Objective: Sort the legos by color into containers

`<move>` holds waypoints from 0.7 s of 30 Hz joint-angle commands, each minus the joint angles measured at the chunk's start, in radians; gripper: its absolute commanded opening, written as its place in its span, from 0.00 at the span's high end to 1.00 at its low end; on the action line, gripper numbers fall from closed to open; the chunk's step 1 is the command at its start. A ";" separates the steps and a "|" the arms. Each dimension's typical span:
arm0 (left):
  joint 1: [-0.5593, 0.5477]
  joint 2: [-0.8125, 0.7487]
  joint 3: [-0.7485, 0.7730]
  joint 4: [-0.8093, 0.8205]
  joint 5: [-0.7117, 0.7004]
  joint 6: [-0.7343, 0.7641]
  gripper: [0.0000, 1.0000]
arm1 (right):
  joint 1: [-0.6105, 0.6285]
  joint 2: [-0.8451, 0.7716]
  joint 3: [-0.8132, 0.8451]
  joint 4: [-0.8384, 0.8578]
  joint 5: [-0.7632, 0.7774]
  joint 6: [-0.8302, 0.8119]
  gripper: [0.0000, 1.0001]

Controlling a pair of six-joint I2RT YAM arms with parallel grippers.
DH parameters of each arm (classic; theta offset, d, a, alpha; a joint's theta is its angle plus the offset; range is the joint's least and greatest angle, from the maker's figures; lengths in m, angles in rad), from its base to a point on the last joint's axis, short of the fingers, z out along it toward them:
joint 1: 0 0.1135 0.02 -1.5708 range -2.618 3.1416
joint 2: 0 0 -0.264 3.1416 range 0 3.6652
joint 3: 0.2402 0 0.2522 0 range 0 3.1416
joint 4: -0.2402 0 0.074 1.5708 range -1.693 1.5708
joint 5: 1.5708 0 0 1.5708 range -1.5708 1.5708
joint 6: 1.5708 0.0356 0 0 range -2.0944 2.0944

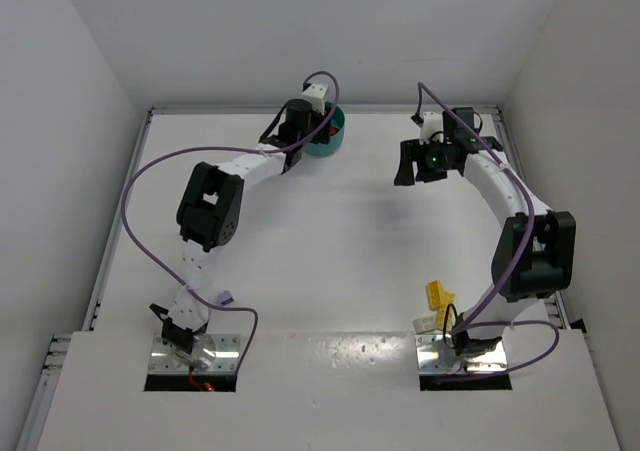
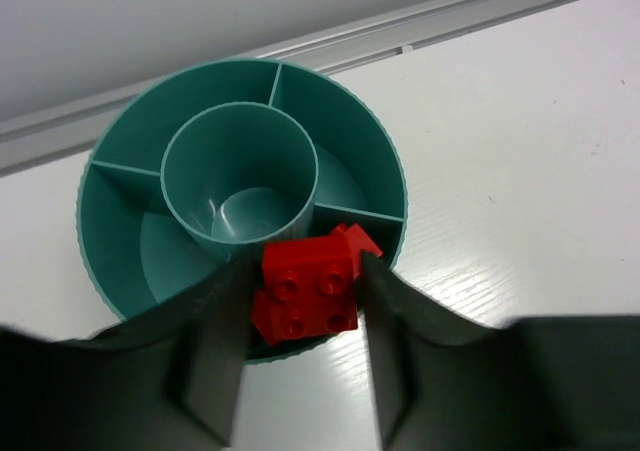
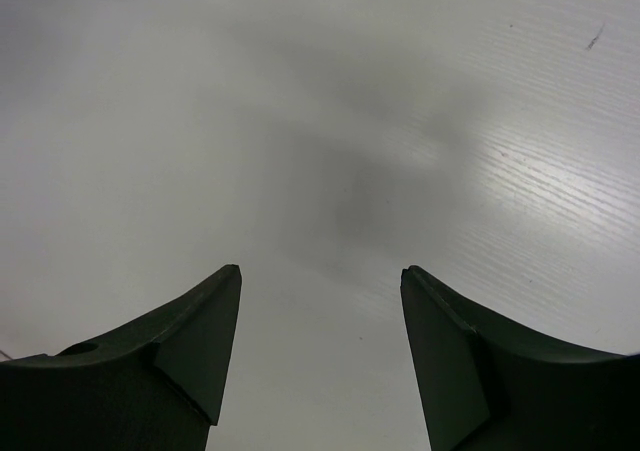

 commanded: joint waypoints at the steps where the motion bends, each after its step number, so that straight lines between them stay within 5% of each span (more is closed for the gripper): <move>1: -0.014 -0.050 0.004 0.069 -0.021 -0.015 0.44 | -0.005 0.007 0.033 0.027 -0.021 0.010 0.35; 4: -0.014 -0.050 0.014 0.069 -0.021 -0.015 0.27 | -0.005 0.007 0.033 0.036 -0.030 0.010 0.33; 14: -0.023 -0.116 0.018 0.107 -0.041 0.025 0.16 | -0.005 -0.012 0.033 0.036 -0.030 -0.019 0.33; 16: -0.023 -0.125 0.078 0.032 -0.050 0.077 0.00 | -0.005 -0.022 0.033 0.027 -0.030 -0.044 0.33; 21: -0.023 -0.194 0.201 -0.273 -0.053 0.201 0.00 | 0.004 -0.064 0.024 -0.004 -0.019 -0.110 0.33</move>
